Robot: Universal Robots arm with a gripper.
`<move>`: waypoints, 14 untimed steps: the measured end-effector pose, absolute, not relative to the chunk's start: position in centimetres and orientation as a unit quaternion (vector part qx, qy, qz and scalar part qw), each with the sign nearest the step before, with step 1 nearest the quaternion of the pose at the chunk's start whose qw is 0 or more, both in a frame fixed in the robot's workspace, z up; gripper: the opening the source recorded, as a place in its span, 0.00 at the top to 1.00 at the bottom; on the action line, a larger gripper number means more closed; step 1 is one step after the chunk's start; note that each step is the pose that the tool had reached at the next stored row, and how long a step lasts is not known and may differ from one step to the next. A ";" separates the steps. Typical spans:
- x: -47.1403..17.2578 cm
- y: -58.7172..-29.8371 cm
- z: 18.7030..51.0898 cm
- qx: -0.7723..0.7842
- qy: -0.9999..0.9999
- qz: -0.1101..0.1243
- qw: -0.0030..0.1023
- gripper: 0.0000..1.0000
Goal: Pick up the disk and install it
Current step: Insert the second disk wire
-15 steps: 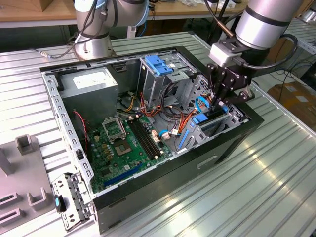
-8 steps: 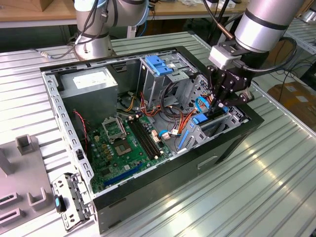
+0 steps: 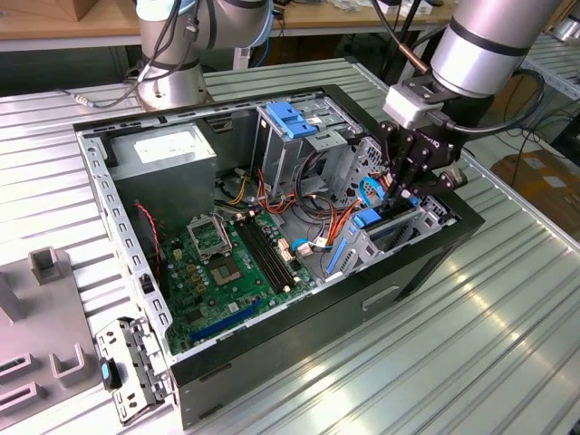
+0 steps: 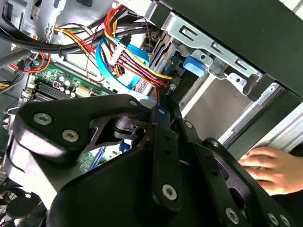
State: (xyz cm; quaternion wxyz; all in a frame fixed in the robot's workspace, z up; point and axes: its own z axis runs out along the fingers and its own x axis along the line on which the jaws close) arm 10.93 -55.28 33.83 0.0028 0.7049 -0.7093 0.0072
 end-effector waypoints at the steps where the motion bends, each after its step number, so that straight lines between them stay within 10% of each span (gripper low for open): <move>1: 10.9 -55.3 34.0 0.705 -0.709 0.007 0.002 0.83; 14: 10.9 -55.3 36.0 0.705 -0.709 0.007 0.003 0.89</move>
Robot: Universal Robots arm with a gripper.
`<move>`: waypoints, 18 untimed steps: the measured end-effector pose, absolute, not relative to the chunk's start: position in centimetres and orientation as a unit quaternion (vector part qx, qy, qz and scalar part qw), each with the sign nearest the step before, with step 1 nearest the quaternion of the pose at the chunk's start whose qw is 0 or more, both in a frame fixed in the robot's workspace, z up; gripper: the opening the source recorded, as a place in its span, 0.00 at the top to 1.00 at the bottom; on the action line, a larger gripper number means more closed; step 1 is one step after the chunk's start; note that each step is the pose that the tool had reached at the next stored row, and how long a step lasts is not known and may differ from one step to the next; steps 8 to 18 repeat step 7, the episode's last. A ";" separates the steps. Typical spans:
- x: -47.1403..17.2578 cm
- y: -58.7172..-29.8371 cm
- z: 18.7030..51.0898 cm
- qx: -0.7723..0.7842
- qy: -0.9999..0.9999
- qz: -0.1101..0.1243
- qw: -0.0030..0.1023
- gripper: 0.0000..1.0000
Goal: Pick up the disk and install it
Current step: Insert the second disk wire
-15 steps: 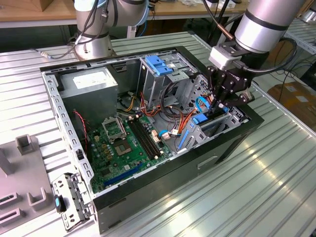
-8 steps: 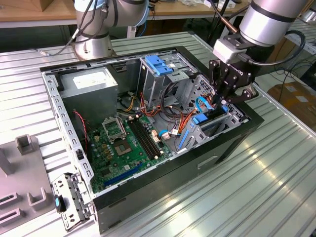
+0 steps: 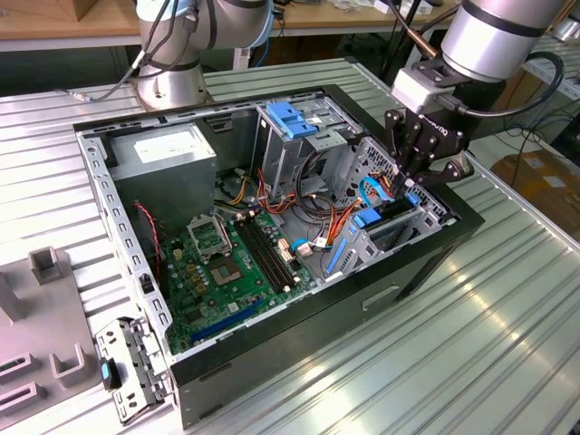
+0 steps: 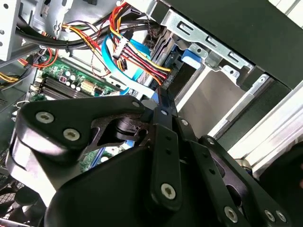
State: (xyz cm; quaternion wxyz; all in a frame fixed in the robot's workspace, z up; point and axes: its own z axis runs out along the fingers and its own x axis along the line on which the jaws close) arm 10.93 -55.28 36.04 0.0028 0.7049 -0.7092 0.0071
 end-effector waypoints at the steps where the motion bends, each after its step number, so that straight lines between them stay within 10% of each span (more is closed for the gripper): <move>1: 10.9 -55.3 36.1 0.705 -0.709 0.007 0.003 0.89; 18: 10.9 -55.3 36.3 0.705 -0.709 0.007 0.003 0.89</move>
